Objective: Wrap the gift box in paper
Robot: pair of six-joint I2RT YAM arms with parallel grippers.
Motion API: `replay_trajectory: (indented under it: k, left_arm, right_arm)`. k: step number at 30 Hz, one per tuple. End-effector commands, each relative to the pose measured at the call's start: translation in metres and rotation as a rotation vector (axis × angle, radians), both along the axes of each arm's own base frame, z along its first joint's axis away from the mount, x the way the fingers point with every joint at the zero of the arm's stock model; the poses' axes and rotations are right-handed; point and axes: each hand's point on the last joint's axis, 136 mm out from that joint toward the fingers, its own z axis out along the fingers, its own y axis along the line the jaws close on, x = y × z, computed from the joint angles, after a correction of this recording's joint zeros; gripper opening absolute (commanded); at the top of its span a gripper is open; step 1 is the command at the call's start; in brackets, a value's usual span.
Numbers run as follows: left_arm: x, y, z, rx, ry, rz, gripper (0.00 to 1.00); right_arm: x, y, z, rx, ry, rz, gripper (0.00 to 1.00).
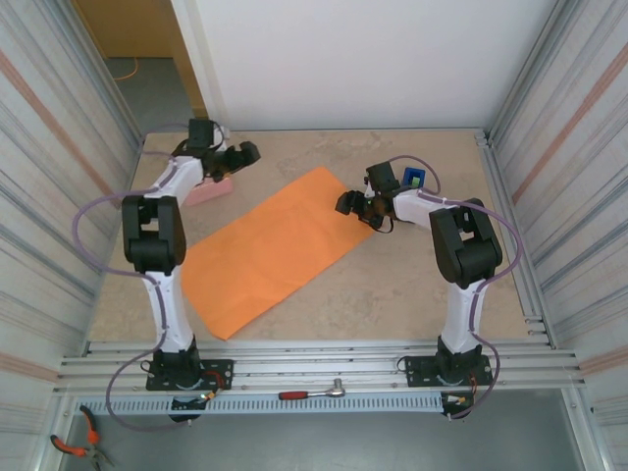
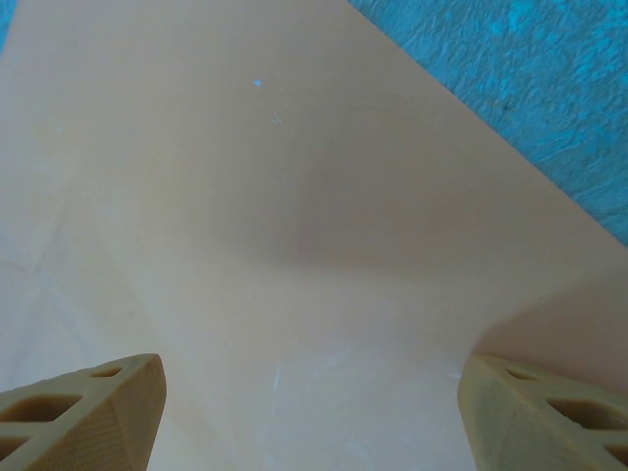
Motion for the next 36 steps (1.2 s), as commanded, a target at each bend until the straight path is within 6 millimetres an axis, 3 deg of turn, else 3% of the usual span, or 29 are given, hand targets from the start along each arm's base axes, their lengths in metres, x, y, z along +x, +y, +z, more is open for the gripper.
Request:
replay_trajectory:
  k: [1,5,9,13,20,24,27,36]
  left_arm:
    - [-0.015,-0.03,0.024,-0.016,0.007,-0.089,0.99]
    - [-0.052,-0.044,0.056,-0.066,-0.048,-0.101,0.99]
    - [-0.113,-0.039,0.057,-0.139,-0.032,-0.059,0.99]
    - [-0.181,-0.026,0.031,-0.161,0.046,0.002,0.99]
    - [-0.258,-0.008,-0.024,-0.173,0.153,0.108,0.99]
    - [-0.278,-0.002,-0.05,-0.17,0.186,0.142,0.99]
    - [-0.28,-0.001,-0.061,-0.158,0.207,0.141,0.99]
    - [-0.251,0.005,-0.071,-0.121,0.223,0.125,0.99]
  right_arm:
    - [-0.015,-0.017,-0.021,-0.052,0.063,-0.018,0.78]
    - [-0.02,-0.019,-0.023,-0.05,0.066,-0.026,0.78]
    - [-0.022,-0.021,-0.026,-0.053,0.068,-0.034,0.78]
    - [-0.024,-0.025,-0.03,-0.069,0.07,-0.043,0.78]
    - [-0.025,-0.032,-0.037,-0.088,0.081,-0.055,0.78]
    - [-0.026,-0.036,-0.041,-0.098,0.093,-0.058,0.78]
    - [-0.03,-0.038,-0.042,-0.111,0.101,-0.055,0.78]
    - [-0.053,-0.054,-0.041,-0.154,0.125,-0.099,0.77]
